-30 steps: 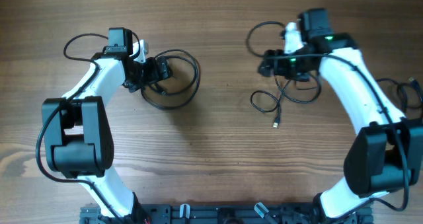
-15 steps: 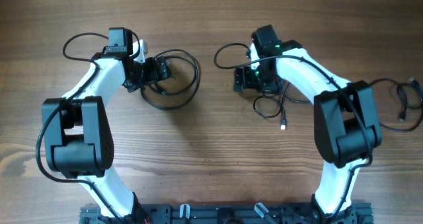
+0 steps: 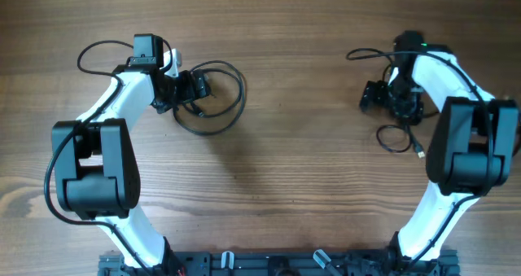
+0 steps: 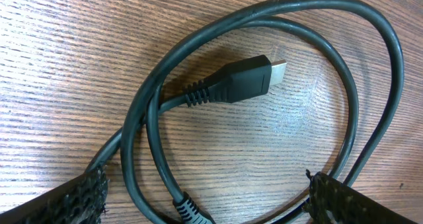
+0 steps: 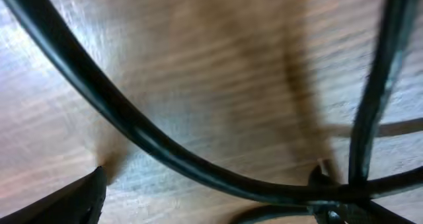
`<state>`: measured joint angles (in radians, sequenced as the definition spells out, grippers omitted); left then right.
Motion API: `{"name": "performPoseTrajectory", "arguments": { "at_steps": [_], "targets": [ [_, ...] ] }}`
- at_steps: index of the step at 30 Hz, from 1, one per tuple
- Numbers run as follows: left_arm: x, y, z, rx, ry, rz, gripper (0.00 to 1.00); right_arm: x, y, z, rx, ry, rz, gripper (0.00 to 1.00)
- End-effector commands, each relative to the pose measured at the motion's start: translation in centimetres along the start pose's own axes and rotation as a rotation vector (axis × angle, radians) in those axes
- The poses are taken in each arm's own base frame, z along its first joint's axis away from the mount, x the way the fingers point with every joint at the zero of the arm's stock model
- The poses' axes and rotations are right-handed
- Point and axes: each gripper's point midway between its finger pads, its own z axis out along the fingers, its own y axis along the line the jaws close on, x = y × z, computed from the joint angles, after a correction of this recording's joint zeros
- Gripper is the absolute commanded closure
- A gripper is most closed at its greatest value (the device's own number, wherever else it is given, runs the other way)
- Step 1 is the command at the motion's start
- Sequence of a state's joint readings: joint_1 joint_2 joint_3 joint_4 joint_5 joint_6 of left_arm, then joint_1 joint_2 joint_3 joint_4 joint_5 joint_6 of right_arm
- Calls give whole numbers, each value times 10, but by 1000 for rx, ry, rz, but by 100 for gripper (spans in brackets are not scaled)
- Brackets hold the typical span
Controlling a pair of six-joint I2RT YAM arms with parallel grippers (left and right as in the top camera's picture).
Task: Untangle cables
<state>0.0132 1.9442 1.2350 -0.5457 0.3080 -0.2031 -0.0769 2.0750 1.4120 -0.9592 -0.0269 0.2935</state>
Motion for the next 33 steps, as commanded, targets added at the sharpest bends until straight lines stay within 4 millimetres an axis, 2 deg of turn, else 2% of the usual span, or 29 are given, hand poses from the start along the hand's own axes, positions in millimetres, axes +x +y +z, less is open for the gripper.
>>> {"name": "performPoseTrajectory", "arguments": {
  "at_steps": [1,6,11,14,15,17,19,21,23,26,28,31,33],
  "targets": [
    [1,-9,-5,2,-16,37,0,0,41,10,-209,23,-23,0],
    [9,-37,3,24,-8,108,0,-1,102,0,-406,-15,-118,0],
    [22,-76,12,60,-5,210,0,19,159,-1,-433,-47,-275,0],
    [25,-83,12,57,-6,232,0,30,191,-3,-455,-77,-354,0],
    [24,-83,10,56,-11,231,0,34,201,-4,-467,-84,-360,0],
    [14,-74,-8,16,-51,216,0,39,221,-8,-503,-103,-381,0],
    [4,-61,-34,-29,-101,188,0,50,253,-20,-619,-117,-463,0],
    [-2,-51,-49,-42,-126,161,0,61,279,-34,-733,-122,-531,0],
    [-7,-39,-53,-52,-132,130,0,71,305,-47,-823,-154,-605,0],
    [-9,-24,-49,-67,-123,95,0,85,330,-55,-861,-199,-677,0],
    [-8,-21,-47,-72,-118,88,0,93,341,-52,-828,-232,-701,0],
    [-8,-21,-47,-71,-117,89,0,92,345,-34,-648,-336,-665,0],
    [-8,-21,-47,-71,-117,89,0,99,351,-19,-547,-396,-682,0]
  ]
}}
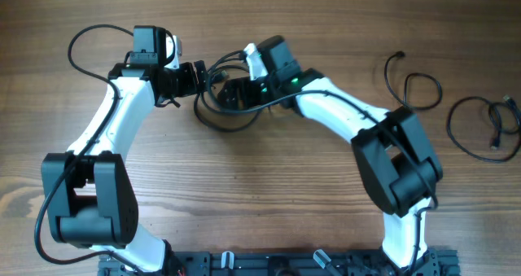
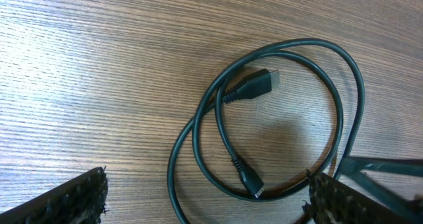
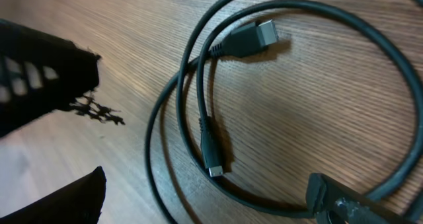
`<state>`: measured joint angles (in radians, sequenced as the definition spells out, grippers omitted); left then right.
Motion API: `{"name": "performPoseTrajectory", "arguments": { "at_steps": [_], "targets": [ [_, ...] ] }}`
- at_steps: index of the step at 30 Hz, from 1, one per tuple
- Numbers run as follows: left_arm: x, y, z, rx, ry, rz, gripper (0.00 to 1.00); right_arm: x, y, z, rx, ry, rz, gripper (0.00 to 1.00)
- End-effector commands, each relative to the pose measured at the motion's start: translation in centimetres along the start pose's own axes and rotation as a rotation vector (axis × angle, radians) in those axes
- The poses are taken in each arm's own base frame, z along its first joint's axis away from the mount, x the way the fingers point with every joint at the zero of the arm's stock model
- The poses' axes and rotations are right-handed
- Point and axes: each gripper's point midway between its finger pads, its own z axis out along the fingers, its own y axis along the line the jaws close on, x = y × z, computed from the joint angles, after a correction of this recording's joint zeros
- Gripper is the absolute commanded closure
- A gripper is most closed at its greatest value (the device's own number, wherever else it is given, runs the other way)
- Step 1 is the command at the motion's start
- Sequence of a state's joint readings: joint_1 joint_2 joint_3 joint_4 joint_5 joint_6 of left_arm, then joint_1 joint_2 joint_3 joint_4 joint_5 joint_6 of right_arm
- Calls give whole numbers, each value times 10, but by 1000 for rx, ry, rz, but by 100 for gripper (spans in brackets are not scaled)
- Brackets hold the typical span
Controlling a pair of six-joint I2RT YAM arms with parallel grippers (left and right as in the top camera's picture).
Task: Untangle cables
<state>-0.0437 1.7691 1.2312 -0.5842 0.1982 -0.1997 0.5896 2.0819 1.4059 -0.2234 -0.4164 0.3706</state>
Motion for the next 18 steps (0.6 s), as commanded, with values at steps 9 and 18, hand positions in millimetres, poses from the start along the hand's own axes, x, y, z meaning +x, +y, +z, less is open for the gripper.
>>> {"name": "performPoseTrajectory", "arguments": {
  "at_steps": [9,18],
  "targets": [
    [5,5,6,-15,15,3,0,27,-60,36,311,-4,49,0],
    [5,5,6,-15,15,3,0,33,-132,2,534,-9,291,0]
  ]
}}
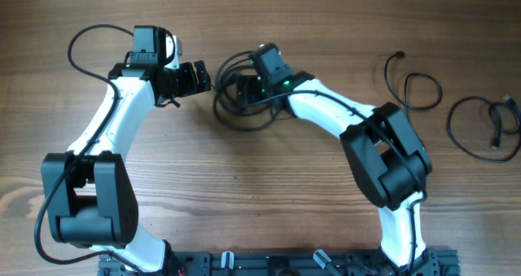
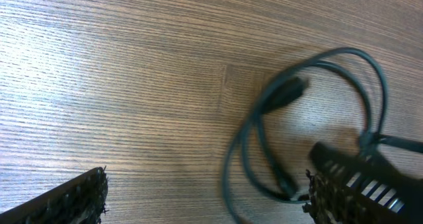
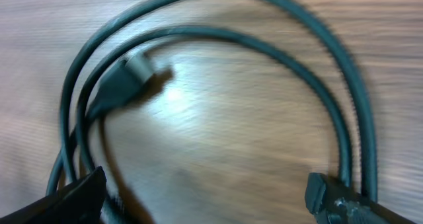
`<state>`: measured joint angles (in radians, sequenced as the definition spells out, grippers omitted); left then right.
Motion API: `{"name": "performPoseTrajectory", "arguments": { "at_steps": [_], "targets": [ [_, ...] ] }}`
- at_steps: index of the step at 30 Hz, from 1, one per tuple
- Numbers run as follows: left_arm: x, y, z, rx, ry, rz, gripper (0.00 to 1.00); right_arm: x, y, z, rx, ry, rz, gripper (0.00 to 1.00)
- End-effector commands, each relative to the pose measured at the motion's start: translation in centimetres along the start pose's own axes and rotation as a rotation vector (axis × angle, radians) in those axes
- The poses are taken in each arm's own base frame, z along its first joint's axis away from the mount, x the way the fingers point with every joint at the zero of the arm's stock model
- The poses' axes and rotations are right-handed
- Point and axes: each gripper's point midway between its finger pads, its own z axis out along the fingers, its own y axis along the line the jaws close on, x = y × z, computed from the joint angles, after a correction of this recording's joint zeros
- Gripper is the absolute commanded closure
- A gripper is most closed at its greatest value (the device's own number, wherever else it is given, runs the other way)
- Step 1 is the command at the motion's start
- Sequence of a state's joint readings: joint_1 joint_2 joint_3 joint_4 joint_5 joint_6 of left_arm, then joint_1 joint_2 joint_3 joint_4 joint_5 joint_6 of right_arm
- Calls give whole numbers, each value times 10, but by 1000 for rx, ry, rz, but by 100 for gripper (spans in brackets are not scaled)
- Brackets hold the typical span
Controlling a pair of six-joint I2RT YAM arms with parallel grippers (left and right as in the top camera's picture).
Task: Untangle cables
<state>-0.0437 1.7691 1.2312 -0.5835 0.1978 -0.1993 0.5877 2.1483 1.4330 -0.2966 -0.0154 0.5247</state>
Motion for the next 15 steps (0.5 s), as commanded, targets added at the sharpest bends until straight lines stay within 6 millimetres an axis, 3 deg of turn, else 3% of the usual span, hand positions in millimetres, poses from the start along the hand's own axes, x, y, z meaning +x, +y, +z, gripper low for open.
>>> {"name": "performPoseTrajectory", "arguments": {
  "at_steps": [1,4,8,13,15],
  "targets": [
    [5,5,6,-15,16,3,0,23,-58,17,144,79,105,0],
    [5,5,6,-15,16,3,0,18,-74,16,148,88,144,0],
    [5,5,6,-15,16,3,0,19,-81,15,146,106,163,0],
    [5,5,6,-15,16,3,0,22,-78,7,74,164,182,0],
    [4,5,6,-14,14,3,0,26,-61,-4,-74,235,118,0]
  ]
}}
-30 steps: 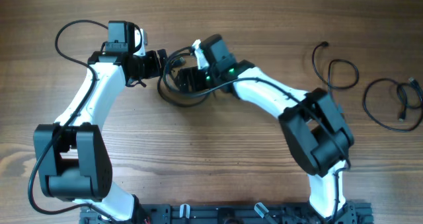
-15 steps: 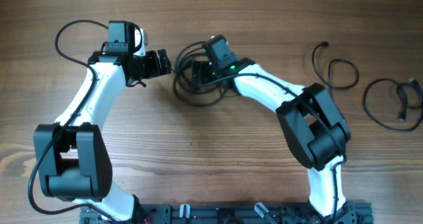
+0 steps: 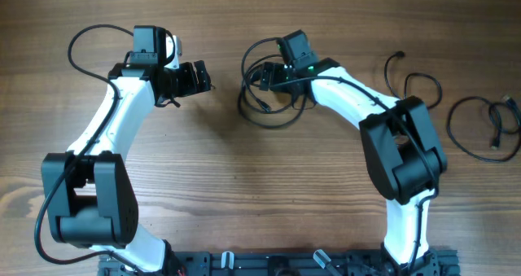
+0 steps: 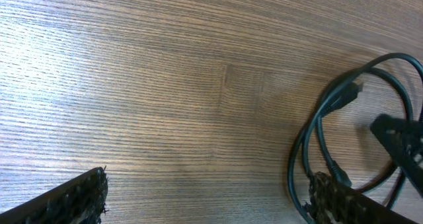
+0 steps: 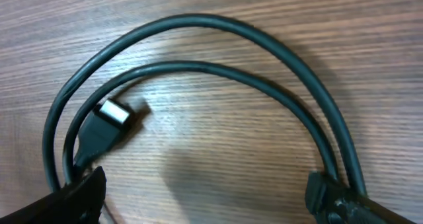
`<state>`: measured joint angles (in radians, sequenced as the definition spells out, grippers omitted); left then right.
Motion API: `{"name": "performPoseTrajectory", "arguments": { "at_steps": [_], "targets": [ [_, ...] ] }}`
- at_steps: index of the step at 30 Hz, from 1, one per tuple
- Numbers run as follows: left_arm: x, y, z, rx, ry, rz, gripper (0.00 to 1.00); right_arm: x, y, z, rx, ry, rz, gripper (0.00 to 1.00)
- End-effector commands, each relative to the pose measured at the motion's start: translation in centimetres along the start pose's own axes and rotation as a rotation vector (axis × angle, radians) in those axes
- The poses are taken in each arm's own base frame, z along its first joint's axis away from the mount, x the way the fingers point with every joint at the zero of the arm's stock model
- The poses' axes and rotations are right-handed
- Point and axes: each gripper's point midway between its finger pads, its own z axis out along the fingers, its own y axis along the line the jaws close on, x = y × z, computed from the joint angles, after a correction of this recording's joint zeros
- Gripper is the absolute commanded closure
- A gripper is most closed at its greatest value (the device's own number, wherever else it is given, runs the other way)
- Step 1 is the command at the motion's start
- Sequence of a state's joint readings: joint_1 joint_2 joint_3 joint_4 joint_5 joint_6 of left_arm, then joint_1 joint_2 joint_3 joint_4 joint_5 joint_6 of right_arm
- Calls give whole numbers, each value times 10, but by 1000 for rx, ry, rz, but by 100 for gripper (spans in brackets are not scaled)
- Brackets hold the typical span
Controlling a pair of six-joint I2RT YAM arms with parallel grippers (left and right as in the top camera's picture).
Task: Untangle cables
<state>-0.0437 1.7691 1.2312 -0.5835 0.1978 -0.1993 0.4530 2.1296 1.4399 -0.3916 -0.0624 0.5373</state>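
A dark green coiled cable [image 3: 254,117] with a flat plug lies at the table's upper middle. My right gripper [image 3: 266,77] sits open right over it. In the right wrist view the loops [image 5: 198,22] arch between the spread fingers, and both strands run against the right finger [image 5: 334,201]; the plug [image 5: 106,121] lies near the left one. My left gripper [image 3: 202,78] hovers open to the coil's left over bare wood [image 4: 208,197]. The coil [image 4: 310,141] shows at the right edge of the left wrist view.
A thin black cable [image 3: 417,85] and another small dark coil [image 3: 480,128] lie at the far right of the wooden table [image 3: 260,194]. Both arm bases stand at the near edge.
The coil and my right gripper have shifted together to the right, away from the left gripper. The left arm has not moved.
First my left gripper was low over the coil at the left, and the right gripper was far right by the thin cables. Then the right arm was across at the coil beside the left gripper. Since then the coil has gone rightward with the right gripper.
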Motion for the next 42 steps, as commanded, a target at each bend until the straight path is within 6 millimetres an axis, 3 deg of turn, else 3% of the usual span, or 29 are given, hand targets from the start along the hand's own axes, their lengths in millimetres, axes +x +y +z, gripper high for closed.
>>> {"name": "performPoseTrajectory", "arguments": {
  "at_steps": [1,4,6,8,11,17,24,29,31,34,36,39,41,42],
  "targets": [
    [4,5,6,-14,13,3,0,39,2,-2,-187,217,-54,0],
    [4,5,6,-14,13,3,0,14,-1,-35,-245,173,-57,0],
    [4,5,6,-14,13,3,0,2,-23,-52,-219,155,-7,0],
    [4,5,6,-14,13,3,0,-3,-68,-55,-104,161,65,0],
    [4,5,6,-14,13,3,0,7,-126,-56,77,194,139,0],
    [4,5,6,-14,13,3,0,19,-216,-73,344,216,215,0],
    [4,4,6,-13,14,4,0,41,-300,-95,483,242,363,0],
    [4,4,6,-13,13,5,0,46,-328,-103,494,226,476,0],
    [5,4,6,-13,14,5,0,45,-330,-103,476,206,540,0],
    [4,4,6,-13,13,5,0,33,-296,-89,252,201,566,0],
    [4,4,6,-13,14,5,0,25,-247,-83,-20,230,587,0],
    [4,4,6,-13,14,5,0,15,-186,-85,-291,260,534,0],
    [4,4,6,-13,14,5,0,12,-150,-82,-385,272,460,0],
    [5,4,6,-13,14,5,0,12,-141,-80,-393,274,434,0]
  ]
}}
